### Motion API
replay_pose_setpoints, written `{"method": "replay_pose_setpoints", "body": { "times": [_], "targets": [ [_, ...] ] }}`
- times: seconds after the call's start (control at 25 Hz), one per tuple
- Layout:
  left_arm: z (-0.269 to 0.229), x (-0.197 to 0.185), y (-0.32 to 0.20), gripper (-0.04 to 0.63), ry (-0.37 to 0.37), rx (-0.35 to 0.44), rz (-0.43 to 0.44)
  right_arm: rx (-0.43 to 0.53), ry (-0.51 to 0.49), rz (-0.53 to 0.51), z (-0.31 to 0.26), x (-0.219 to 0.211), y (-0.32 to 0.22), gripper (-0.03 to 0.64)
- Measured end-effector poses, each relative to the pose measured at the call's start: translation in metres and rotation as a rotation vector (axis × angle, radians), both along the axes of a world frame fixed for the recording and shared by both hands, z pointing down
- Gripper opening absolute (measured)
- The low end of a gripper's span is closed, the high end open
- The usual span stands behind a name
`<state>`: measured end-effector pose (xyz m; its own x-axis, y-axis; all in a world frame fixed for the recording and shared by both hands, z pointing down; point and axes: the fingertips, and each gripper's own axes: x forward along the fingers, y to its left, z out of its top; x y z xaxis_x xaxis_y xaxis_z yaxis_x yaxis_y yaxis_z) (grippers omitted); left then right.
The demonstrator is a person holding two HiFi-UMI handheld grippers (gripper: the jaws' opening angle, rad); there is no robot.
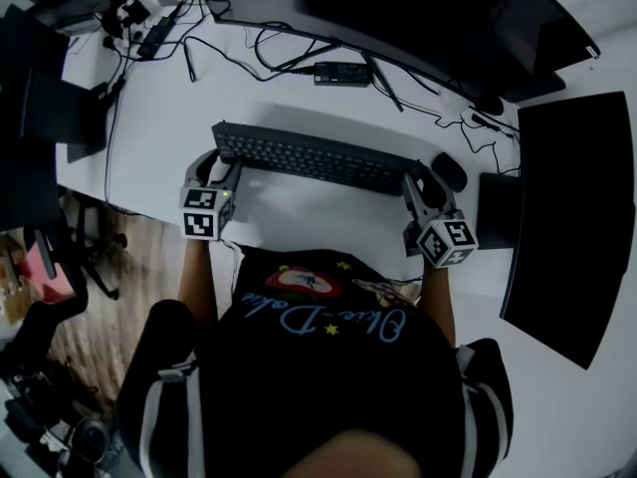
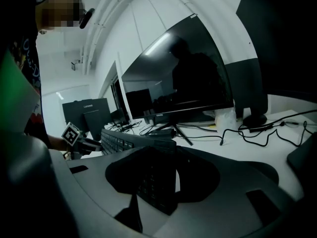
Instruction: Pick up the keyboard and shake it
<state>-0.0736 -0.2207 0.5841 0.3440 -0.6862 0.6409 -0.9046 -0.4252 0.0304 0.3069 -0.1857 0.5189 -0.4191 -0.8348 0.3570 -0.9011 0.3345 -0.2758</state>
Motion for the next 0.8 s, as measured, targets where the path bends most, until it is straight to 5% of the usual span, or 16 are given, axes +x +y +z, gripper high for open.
{"method": "replay_pose_setpoints", "body": {
  "times": [0.8],
  "targets": [
    [0.026,0.016,-0.012,0.188,0.015,-0.1,0.037,-0.167,-0.082,0.063,0.045,0.019,-0.023,0.146]
  ]
}}
